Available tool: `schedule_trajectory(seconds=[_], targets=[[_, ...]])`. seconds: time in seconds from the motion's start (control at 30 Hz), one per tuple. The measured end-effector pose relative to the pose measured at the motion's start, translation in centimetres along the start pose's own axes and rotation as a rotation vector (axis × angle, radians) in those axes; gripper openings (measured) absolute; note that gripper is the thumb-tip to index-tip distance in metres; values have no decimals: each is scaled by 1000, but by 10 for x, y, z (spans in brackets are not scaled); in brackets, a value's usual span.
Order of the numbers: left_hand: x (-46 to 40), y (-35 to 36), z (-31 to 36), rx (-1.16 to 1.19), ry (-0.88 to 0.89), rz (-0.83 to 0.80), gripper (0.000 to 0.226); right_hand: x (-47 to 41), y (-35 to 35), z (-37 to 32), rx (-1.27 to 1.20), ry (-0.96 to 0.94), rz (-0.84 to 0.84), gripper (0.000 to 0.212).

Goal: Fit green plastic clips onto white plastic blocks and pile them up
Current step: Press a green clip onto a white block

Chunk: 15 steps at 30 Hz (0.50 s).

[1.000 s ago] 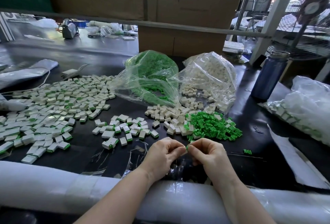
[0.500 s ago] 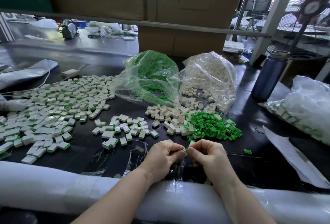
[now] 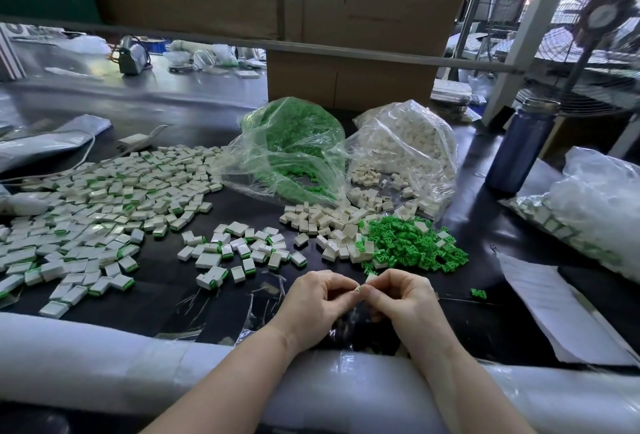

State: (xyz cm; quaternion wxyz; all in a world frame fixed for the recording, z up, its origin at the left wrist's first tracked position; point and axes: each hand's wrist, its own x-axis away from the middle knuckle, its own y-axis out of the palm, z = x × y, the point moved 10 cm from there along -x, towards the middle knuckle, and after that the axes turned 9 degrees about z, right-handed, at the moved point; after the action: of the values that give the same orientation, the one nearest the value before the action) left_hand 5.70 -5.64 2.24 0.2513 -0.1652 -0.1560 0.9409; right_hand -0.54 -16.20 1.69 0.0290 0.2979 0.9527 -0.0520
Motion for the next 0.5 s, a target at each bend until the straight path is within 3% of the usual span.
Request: schedule_trajectory(seconds=[0.17, 0.33, 0.5], targets=[[1, -2, -1, 38, -44, 8, 7, 1, 2, -1, -20, -10, -39, 14], [0, -4, 3, 13, -31, 24, 16, 3, 7, 1, -85, 29, -93, 21], [1, -2, 6, 111, -34, -14, 15, 0, 9, 2, -40, -7, -98, 7]])
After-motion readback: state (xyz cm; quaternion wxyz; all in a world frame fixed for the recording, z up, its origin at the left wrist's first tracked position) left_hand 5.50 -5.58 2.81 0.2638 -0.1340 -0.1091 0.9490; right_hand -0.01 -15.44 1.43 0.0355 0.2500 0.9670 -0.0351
